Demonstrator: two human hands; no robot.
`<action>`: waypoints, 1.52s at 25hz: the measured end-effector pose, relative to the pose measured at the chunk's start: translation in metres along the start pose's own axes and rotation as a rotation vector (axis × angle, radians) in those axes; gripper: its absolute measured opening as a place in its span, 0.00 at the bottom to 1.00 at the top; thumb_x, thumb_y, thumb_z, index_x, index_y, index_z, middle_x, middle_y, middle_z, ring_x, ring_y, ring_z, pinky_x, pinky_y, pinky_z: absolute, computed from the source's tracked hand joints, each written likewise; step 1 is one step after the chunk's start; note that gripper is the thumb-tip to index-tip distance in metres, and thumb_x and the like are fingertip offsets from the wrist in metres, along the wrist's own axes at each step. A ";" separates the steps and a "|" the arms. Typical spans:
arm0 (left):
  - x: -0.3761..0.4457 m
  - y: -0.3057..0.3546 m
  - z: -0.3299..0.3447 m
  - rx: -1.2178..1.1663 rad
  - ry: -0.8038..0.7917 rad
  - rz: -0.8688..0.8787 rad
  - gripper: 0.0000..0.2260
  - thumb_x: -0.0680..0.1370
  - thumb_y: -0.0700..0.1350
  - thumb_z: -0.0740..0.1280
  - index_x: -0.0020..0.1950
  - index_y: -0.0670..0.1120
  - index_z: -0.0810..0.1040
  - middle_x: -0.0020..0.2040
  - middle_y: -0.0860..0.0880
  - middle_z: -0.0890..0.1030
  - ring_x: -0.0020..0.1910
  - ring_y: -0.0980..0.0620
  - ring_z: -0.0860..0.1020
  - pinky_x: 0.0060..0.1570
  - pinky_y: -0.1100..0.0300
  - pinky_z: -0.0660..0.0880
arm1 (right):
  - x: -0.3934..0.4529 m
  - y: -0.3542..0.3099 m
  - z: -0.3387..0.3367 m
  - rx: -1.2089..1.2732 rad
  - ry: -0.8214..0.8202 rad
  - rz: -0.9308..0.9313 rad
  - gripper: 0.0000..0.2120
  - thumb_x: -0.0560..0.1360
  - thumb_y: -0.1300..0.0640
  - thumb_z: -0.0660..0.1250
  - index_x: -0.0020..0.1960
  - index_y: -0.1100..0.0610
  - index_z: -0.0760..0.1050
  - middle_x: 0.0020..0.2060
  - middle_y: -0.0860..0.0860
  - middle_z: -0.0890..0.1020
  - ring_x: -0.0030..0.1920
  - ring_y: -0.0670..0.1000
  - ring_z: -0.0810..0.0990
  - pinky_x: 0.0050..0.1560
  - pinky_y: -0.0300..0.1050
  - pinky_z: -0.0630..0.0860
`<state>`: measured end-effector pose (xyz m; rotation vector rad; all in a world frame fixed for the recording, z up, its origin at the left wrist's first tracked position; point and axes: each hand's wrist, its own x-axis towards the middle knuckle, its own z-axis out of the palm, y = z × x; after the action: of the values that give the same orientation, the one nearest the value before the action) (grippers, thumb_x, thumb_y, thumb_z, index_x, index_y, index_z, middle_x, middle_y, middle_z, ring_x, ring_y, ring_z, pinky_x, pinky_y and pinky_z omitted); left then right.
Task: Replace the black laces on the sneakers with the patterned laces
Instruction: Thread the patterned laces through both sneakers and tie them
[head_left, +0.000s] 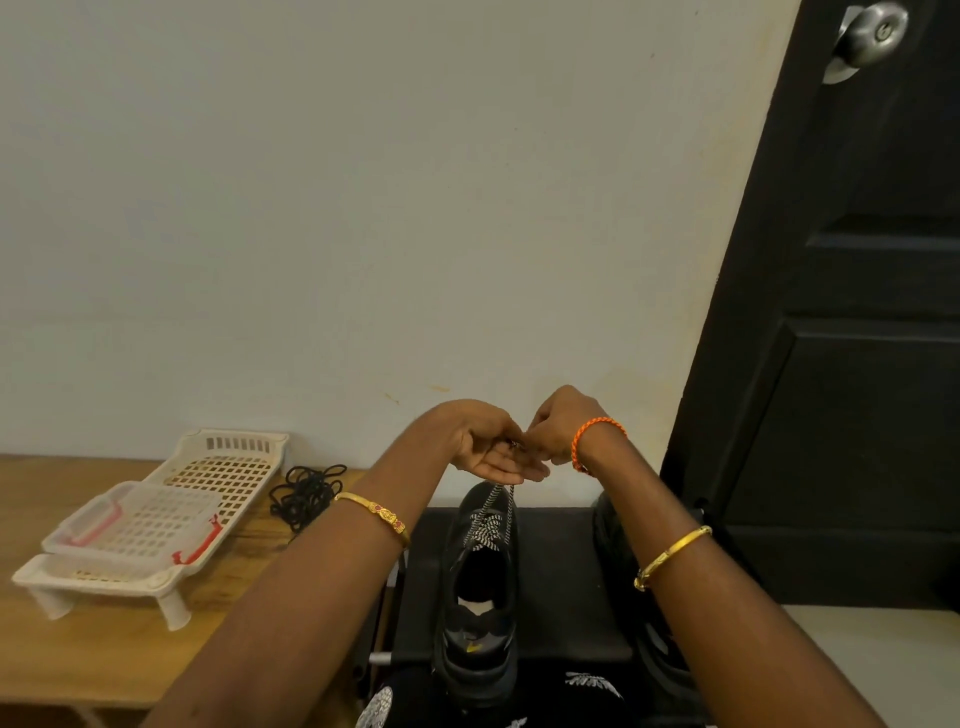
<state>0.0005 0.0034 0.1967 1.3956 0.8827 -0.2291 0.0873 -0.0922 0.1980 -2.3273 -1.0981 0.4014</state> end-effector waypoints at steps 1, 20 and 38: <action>0.001 -0.001 -0.004 0.051 -0.005 0.001 0.15 0.83 0.43 0.55 0.49 0.38 0.79 0.34 0.47 0.83 0.30 0.54 0.82 0.33 0.62 0.79 | 0.002 -0.001 -0.006 -0.005 0.014 -0.047 0.08 0.72 0.61 0.69 0.49 0.64 0.81 0.43 0.57 0.84 0.44 0.54 0.82 0.49 0.47 0.80; 0.026 -0.033 -0.018 0.795 0.450 0.683 0.12 0.78 0.43 0.65 0.44 0.36 0.84 0.41 0.41 0.82 0.35 0.44 0.75 0.34 0.57 0.71 | 0.028 0.038 0.041 0.654 -0.326 0.207 0.05 0.77 0.64 0.65 0.44 0.63 0.78 0.37 0.55 0.82 0.37 0.49 0.80 0.38 0.41 0.76; 0.014 -0.060 -0.019 0.171 0.698 0.310 0.11 0.79 0.45 0.64 0.41 0.41 0.82 0.40 0.47 0.77 0.36 0.52 0.72 0.38 0.59 0.70 | 0.009 0.037 0.041 0.140 0.060 -0.026 0.06 0.74 0.64 0.67 0.48 0.62 0.82 0.45 0.56 0.83 0.47 0.54 0.80 0.47 0.40 0.73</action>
<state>-0.0344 0.0131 0.1438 1.7856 1.2079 0.4580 0.0968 -0.0912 0.1430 -2.1866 -1.0374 0.3835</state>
